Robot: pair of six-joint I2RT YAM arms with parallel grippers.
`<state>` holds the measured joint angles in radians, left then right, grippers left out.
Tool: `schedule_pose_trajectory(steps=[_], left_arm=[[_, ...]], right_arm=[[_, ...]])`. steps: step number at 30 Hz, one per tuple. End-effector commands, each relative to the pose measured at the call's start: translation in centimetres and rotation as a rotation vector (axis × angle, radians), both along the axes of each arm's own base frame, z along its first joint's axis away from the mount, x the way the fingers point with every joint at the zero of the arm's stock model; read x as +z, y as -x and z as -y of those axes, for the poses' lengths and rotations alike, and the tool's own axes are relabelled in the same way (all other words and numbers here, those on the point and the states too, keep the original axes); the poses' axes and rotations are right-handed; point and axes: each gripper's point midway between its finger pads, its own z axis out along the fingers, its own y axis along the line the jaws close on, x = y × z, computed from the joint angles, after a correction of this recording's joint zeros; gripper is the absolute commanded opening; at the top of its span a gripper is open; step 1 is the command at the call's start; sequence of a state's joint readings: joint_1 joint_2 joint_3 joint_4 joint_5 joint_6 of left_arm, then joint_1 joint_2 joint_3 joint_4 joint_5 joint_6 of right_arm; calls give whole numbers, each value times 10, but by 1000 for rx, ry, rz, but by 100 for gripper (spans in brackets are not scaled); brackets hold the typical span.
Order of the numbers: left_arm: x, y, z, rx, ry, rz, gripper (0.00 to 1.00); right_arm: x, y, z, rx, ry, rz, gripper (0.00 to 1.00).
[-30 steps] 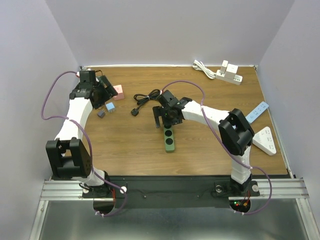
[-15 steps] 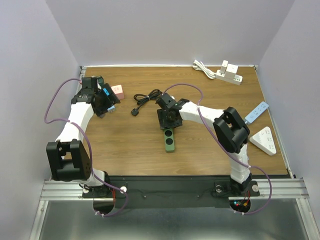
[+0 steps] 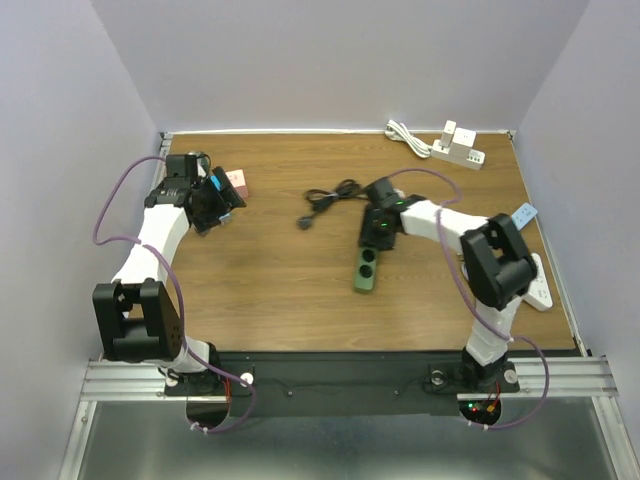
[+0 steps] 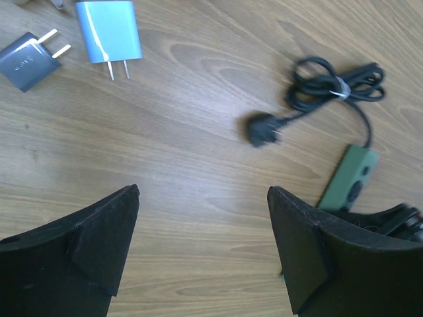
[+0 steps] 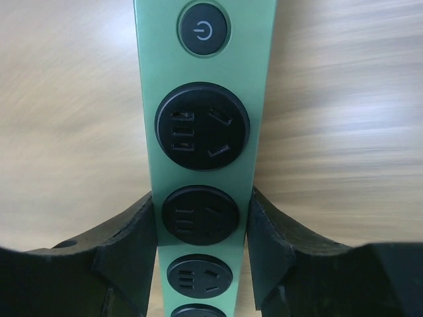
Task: Pull the plug off the socket
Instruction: Move the socket to the center of the board.
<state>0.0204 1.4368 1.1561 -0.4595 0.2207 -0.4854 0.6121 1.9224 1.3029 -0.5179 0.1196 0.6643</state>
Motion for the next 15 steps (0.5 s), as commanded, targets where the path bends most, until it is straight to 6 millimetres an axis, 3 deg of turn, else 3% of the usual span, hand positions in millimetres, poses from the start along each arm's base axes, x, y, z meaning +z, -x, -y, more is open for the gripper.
schedule_pose_trajectory(steps=[1,2,3,8,15], left_arm=[[26,-10,13,-63,17,82,90],[26,-12,13,-63,18,83,90],[25,-12,24,-90,19,82,90],[22,-17,36,-125,25,72,90],[14,-19,45,-157,35,51,90]], right_arm=[[-34,17,155,-425,198,-148,0],[-28,14,184,-512,196,-136,1],[-31,22,201,-562,207,-153,1],[-37,42,288,-825,238,-201,0],[-55,61,329,-929,234,-290,2]])
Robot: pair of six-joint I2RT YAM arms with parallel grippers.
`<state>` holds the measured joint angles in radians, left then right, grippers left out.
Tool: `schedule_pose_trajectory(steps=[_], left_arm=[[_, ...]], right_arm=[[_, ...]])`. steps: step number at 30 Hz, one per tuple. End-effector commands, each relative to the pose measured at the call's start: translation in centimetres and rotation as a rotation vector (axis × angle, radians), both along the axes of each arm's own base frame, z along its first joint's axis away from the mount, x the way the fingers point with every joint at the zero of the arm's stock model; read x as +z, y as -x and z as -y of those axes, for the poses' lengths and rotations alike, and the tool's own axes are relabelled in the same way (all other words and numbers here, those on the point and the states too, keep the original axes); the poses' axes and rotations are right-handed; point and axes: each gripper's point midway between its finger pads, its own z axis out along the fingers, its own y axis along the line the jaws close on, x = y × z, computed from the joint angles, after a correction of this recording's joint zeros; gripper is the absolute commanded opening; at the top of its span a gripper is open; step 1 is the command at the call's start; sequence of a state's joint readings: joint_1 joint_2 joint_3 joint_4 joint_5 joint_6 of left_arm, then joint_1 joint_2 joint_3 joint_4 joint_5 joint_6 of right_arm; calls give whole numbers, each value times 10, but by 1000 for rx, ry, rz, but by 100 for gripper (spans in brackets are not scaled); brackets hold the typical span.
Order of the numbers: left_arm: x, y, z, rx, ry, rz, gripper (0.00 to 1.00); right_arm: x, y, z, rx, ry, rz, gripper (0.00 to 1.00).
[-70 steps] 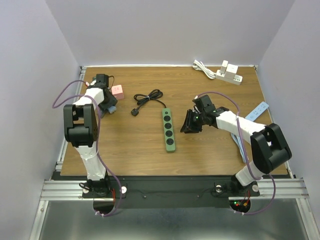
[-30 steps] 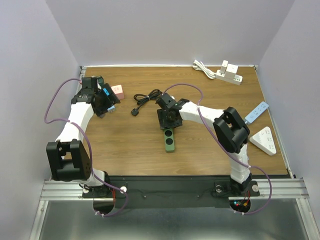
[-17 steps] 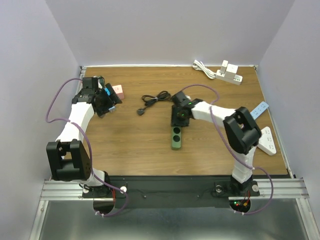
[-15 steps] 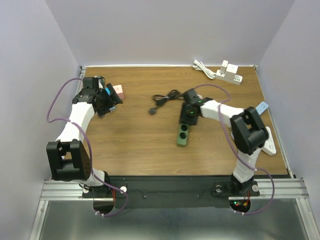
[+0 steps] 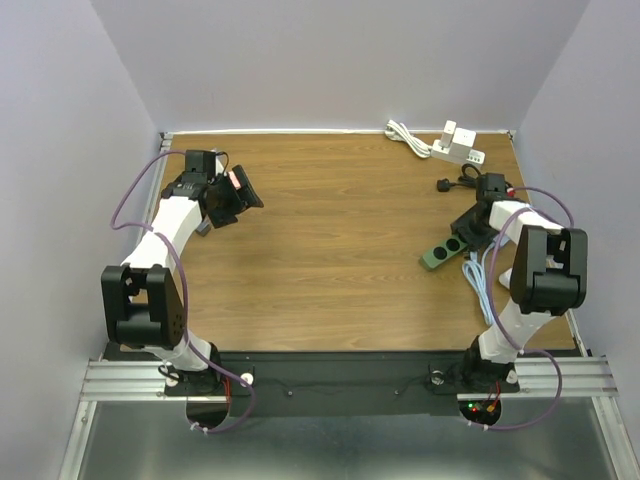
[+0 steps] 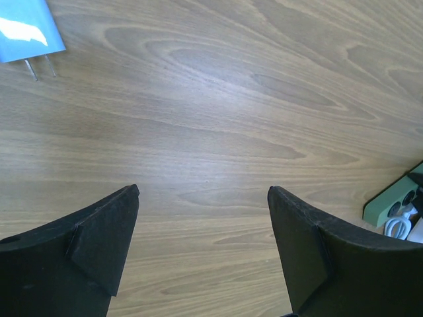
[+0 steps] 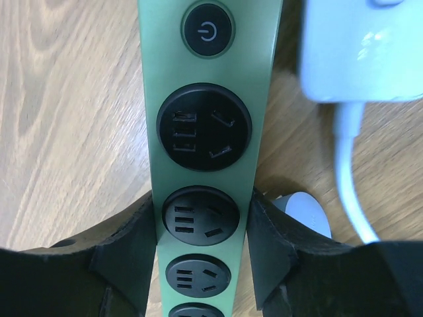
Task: Pull the plug off the socket
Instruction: Move the socket to the center of the board.
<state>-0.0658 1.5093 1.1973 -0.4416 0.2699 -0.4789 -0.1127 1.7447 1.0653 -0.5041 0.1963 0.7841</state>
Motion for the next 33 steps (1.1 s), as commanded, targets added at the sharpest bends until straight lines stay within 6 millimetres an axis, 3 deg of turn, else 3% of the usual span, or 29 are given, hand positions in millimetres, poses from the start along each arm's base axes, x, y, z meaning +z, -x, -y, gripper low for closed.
schedule_pose_trajectory(steps=[1,6,9,10,11,12,13,15,20,22,27,33], left_arm=[[17,-10,5,-39,5,56,90],[14,-9,6,-56,5,53,90],[13,-11,7,-67,0,64,90],[13,-12,4,-62,-12,67,90],[17,-15,2,-56,-23,85,91],[21,-17,-2,-43,-45,104,91],[25,-19,-5,-37,-60,124,92],[44,-24,-13,-5,-96,208,98],[79,-29,-22,20,-140,329,99],[89,-29,-20,2,-142,364,99],[147,-22,-16,-11,-120,576,99],[225,0,-24,38,-126,856,99]], right_arm=[[-53,84,39,-90,64,-329,3],[-54,96,63,-195,27,-325,10],[-46,71,41,-22,-99,-212,20],[-41,61,32,32,-141,-153,28],[-22,45,26,79,-156,-41,50],[-13,41,16,135,-195,9,60],[-2,36,13,166,-194,54,81],[26,28,12,194,-165,141,100],[62,16,8,237,-149,250,100],[86,8,-5,308,-156,331,100],[158,-9,-38,498,-177,538,100],[228,-6,-63,597,-198,722,100]])
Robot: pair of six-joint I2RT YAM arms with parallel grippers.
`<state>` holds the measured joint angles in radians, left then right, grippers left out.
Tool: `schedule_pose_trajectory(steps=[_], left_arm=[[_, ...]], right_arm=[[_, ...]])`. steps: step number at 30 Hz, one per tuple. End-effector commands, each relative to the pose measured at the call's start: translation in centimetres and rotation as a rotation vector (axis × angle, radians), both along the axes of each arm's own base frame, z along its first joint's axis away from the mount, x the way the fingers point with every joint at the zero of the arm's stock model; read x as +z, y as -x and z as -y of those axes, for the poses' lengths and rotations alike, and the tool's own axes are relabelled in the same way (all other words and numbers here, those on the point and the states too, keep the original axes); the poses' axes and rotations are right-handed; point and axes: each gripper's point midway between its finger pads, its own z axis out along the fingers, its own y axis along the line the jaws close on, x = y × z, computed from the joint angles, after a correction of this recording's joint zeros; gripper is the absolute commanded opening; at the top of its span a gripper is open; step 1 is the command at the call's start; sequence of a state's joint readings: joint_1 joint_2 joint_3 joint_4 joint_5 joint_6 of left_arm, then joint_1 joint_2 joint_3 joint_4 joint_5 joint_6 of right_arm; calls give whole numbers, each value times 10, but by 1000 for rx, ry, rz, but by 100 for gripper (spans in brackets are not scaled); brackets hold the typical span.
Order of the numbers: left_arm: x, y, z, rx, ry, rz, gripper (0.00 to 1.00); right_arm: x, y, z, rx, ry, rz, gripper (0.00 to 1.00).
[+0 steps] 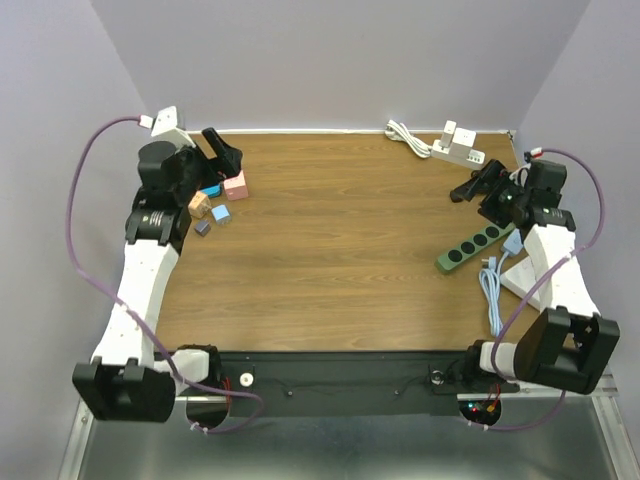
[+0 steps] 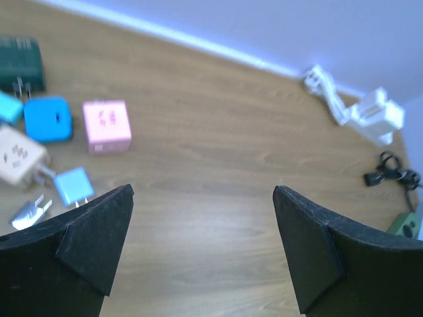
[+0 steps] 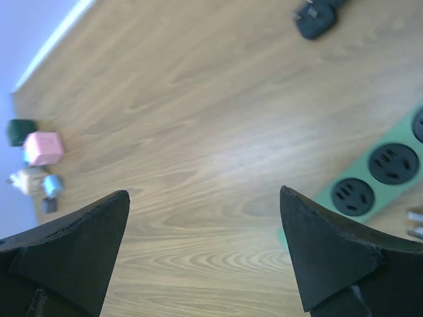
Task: Pull the plug off the socket
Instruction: Move the socket to the center of the board.
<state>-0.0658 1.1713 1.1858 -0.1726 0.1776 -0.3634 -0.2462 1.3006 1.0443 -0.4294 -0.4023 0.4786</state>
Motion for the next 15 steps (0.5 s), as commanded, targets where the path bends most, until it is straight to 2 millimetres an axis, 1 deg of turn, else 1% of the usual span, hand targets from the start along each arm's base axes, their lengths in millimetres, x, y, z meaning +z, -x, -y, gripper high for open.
schedule_pose_trajectory(steps=[1,2,5,7,9,12,14,15], left_arm=[[71,10,-8,32,-23,264,99],[79,13,-9,36,-28,280,99],[85,10,-10,46,-25,268,99],[86,12,-4,9,-16,268,98],[90,16,0,-8,8,287,97],[89,20,6,-38,26,287,97],[87,23,14,-87,31,281,97],[86,24,16,-99,33,279,97]], right_arm=[[70,0,-21,111,-2,209,100],[77,1,-23,115,1,227,100],[92,3,-28,131,-3,261,100],[94,2,-31,146,-12,264,100],[96,2,-32,154,-13,268,100],[100,0,-36,172,-37,271,100],[103,-1,-38,178,-53,272,100],[108,-1,-38,178,-54,282,100]])
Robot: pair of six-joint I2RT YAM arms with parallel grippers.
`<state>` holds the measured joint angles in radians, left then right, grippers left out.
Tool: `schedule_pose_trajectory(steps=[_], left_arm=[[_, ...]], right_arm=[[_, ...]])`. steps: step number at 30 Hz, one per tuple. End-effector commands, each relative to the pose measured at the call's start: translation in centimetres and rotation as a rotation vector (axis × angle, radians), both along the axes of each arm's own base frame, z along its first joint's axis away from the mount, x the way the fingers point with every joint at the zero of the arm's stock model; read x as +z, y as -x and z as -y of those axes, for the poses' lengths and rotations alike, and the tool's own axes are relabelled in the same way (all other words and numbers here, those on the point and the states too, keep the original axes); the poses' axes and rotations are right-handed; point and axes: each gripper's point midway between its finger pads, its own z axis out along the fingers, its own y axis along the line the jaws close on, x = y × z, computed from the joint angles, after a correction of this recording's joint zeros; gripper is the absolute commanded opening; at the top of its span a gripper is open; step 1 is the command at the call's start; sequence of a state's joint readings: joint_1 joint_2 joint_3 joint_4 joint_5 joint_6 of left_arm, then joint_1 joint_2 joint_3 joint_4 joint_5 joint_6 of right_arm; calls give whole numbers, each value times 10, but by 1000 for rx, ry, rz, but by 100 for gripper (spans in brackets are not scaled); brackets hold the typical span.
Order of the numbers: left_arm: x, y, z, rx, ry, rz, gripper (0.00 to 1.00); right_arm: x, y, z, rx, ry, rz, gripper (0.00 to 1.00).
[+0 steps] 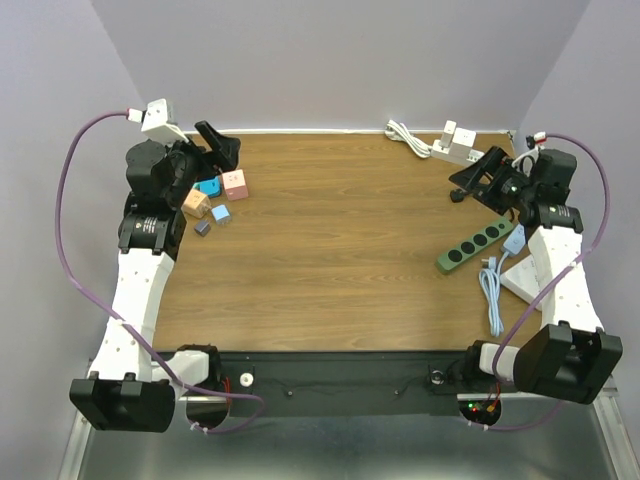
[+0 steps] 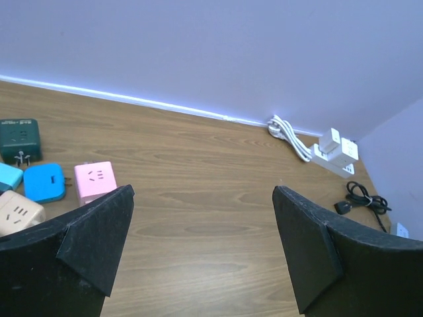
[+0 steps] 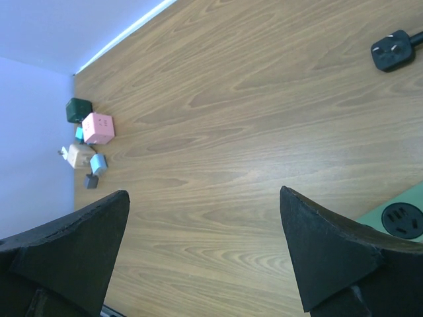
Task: Pull the plug off the socket
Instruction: Move the socket to the center of the board.
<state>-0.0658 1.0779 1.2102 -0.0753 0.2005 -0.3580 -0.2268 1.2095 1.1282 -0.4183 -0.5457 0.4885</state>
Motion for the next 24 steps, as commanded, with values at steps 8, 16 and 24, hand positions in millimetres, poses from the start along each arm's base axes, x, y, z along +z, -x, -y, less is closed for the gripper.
schedule_pose_trajectory(steps=[8,16,24], left_arm=[[14,13,29,-145,87,41,97],[-3,3,45,-233,89,-17,97],[-35,-25,42,-199,83,-113,97]], right_arm=[[53,-7,-7,27,-14,118,100],[36,-48,52,-243,147,50,100],[-3,-137,133,-506,335,-68,100]])
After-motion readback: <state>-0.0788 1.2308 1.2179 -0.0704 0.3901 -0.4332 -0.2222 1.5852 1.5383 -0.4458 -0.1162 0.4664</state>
